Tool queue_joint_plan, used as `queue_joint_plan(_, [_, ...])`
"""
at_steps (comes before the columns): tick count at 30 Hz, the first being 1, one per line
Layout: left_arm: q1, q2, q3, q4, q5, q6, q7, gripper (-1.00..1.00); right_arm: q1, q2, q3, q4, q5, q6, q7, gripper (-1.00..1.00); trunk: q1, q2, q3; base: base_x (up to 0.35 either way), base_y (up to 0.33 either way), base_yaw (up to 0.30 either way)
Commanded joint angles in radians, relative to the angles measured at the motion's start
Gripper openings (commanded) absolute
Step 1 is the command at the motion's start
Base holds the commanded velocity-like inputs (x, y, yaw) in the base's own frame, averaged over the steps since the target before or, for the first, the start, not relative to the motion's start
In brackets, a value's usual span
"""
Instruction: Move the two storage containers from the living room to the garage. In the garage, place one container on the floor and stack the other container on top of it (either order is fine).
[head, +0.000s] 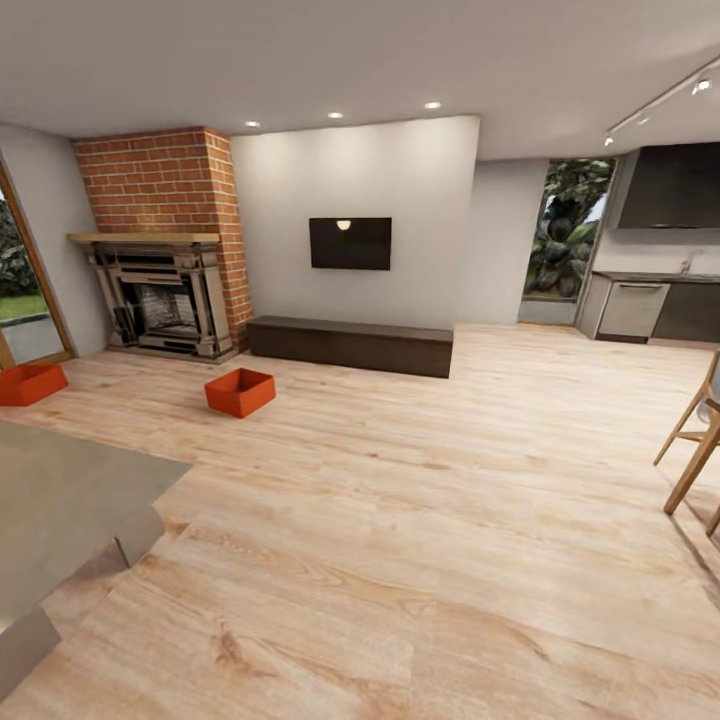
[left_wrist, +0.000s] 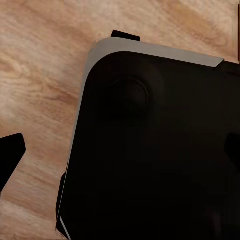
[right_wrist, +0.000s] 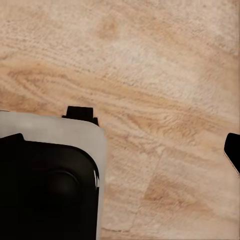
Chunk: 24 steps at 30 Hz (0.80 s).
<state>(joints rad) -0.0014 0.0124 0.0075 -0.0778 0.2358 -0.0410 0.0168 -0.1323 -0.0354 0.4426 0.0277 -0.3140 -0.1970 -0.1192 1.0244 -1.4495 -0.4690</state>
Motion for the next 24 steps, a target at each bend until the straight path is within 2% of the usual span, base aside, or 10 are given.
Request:
queue_joint_plan(1, [0.0,0.0,0.0,0.0,0.004,-0.002,0.002,1.0,-0.001,0.001,0.008,0.003,-0.008,-0.005,0.0,1.0,0.001,0.0,-0.001,0.322,0.0,0.0])
queue_joint_plan(24, [0.0,0.0,0.0,0.0,0.004,-0.002,0.002,1.0,-0.001,0.0,0.008,0.003,-0.008,-0.005,0.0,1.0,0.001,0.0,-0.001,0.322,0.0,0.0])
